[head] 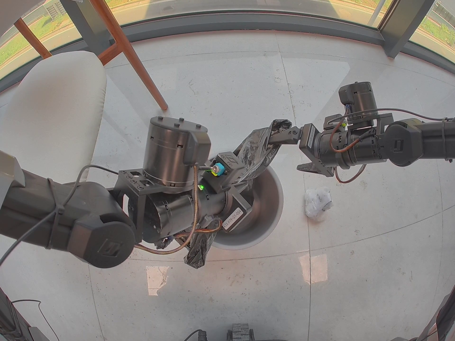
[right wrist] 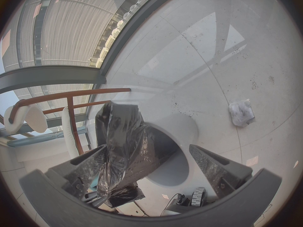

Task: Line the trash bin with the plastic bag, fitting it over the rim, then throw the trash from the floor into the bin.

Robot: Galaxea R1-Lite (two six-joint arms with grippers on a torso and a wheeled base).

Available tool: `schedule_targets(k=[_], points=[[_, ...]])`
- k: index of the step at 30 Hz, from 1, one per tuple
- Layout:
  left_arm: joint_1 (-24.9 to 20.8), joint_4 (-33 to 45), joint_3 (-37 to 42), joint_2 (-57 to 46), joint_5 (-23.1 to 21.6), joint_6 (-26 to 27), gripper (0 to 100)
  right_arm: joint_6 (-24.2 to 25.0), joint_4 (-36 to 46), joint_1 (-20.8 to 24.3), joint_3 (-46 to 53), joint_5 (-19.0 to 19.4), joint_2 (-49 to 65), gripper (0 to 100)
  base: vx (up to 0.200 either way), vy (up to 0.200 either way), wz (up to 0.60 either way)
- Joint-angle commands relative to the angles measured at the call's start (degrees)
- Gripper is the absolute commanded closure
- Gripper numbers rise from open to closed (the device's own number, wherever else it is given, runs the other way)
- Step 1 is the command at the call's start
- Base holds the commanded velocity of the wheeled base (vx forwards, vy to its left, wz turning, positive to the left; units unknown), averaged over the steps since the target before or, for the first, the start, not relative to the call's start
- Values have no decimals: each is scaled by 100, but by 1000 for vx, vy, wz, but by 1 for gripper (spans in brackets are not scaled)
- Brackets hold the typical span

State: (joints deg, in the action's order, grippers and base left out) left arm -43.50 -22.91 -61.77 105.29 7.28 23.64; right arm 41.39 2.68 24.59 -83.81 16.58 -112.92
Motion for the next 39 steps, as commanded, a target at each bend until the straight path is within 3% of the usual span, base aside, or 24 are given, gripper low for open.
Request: schedule_targets(k=[1, 21, 22, 32, 39], points=[[-1, -3, 7, -17, 2, 1, 100, 1, -5, 125, 128, 3, 7, 0, 0, 0, 0], [-1, 5, 25, -52, 19, -8, 100, 1, -66, 327, 181, -137, -55, 0, 0, 0, 0], [-1, 5, 33, -52, 19, -8, 100, 1, -66, 345, 190, -181, -46, 100, 0, 0, 0], [8, 5, 209, -70, 19, -8, 100, 19, -75, 811, 286, -507, -90, 100, 0, 0, 0], [8, 14, 341, -219, 11, -8, 100, 10, -75, 846, 278, -533, -81, 100, 0, 0, 0]])
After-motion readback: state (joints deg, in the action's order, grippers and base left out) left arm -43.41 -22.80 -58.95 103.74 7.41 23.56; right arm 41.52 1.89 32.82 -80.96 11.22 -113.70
